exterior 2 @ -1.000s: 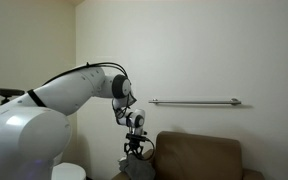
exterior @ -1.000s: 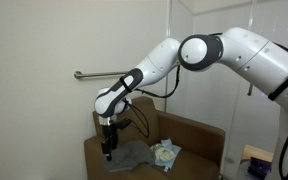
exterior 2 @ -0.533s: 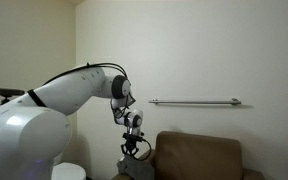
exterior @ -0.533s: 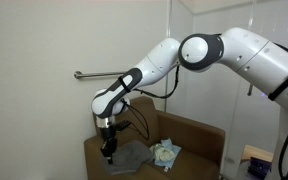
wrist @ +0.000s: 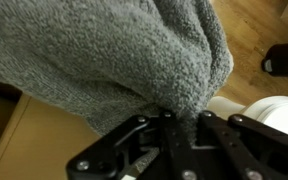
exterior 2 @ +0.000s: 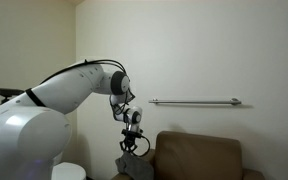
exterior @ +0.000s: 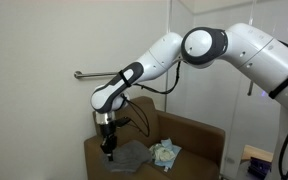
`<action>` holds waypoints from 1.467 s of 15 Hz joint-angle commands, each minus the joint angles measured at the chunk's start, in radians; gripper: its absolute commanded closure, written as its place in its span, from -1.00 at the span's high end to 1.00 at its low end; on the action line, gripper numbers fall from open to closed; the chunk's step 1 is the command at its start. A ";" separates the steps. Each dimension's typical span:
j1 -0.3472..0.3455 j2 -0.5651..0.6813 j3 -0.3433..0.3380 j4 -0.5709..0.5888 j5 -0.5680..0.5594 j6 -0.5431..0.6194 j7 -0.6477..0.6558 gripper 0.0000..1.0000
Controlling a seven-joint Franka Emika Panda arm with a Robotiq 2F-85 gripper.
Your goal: Put the grey towel on the seat of the chair
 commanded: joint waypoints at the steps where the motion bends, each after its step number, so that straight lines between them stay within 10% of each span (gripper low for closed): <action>1: -0.042 -0.133 0.003 -0.146 0.011 0.002 0.001 -0.85; 14: -0.215 -0.480 -0.095 -0.570 0.047 0.220 -0.037 -0.86; 22: -0.382 -0.470 -0.119 -0.563 0.180 0.335 -0.155 -0.86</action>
